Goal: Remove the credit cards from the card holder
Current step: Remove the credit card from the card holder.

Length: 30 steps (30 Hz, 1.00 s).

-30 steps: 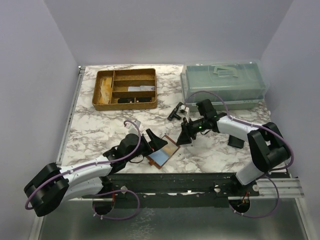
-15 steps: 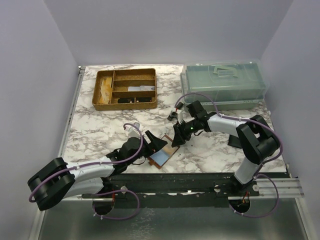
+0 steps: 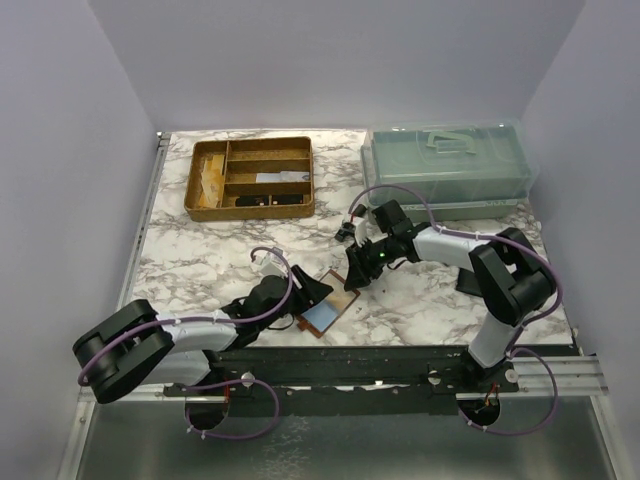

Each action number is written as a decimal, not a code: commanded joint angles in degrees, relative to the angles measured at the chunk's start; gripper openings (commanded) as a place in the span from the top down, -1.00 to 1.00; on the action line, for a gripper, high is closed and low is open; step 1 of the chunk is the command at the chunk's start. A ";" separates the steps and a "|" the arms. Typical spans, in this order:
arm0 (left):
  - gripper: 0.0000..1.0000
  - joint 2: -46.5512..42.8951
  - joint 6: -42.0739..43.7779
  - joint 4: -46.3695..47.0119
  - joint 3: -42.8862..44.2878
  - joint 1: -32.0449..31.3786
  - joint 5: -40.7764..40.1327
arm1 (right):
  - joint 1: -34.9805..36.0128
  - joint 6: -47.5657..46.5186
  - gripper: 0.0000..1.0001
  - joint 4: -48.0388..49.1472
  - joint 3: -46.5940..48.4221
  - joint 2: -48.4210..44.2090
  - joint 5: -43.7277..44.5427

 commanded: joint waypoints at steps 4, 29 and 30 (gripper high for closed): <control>-0.14 6.18 -0.78 5.50 -0.63 -0.44 -1.32 | 0.68 -0.10 0.09 -2.09 1.71 1.97 1.67; 0.29 9.80 -2.78 4.75 -3.18 -0.38 -2.30 | 0.82 2.68 0.07 -2.59 2.97 0.56 -0.56; 0.29 9.70 -2.84 4.70 -3.36 -0.39 -2.30 | 0.80 2.63 0.06 -2.34 2.76 0.07 -0.95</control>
